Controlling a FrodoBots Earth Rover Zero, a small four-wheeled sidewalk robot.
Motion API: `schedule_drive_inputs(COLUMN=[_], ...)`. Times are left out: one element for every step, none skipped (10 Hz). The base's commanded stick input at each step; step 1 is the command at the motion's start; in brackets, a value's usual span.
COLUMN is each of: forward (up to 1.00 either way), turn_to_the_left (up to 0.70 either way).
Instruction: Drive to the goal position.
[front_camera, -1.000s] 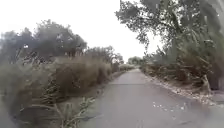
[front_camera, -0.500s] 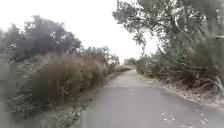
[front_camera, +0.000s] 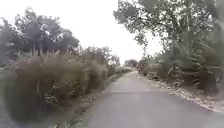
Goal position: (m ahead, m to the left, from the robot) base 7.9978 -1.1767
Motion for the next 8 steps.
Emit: schedule_drive_inputs(forward=[1.0,1.0,1.0,1.0,1.0,1.0,1.0,1.0], turn_to_the_left=[0.0,0.0,0.0,0.0,0.0,0.0,0.0,0.0])
